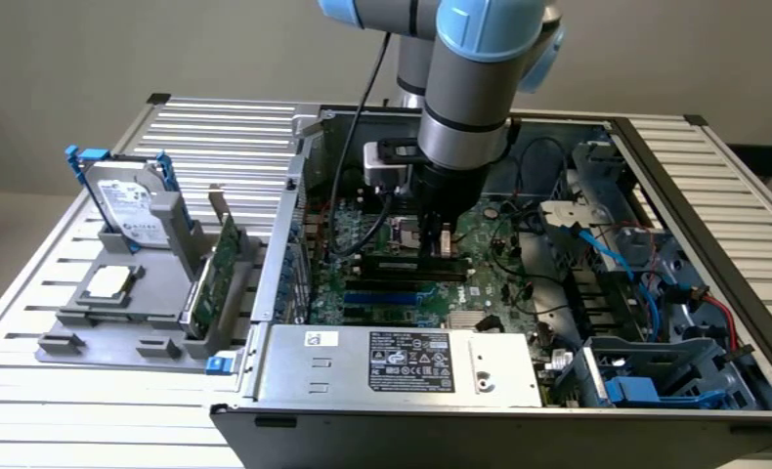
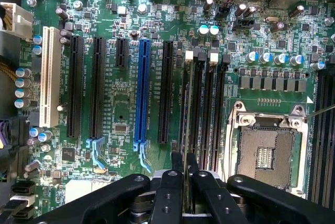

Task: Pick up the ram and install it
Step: 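Insert the ram into the slot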

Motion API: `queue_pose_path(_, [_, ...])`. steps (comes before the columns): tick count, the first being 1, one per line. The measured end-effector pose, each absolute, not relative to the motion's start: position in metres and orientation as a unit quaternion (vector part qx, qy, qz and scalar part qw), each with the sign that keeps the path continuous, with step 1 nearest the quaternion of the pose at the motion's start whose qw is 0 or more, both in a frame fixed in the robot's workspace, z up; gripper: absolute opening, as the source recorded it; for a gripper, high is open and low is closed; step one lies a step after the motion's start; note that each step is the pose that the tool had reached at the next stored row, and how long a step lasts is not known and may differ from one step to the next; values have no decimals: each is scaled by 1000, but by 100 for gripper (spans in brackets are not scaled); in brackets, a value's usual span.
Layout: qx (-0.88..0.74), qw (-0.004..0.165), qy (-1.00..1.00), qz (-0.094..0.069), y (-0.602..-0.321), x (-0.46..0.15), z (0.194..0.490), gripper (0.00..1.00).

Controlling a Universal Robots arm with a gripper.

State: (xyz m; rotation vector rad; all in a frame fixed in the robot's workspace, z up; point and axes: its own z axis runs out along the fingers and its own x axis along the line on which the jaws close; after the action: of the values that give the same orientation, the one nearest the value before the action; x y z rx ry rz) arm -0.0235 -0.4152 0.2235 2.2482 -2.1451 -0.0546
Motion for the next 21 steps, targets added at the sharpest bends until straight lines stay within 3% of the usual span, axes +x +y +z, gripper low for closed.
queue_pose_path(21, [723, 16, -690, -19, -415, -23, 221, 14])
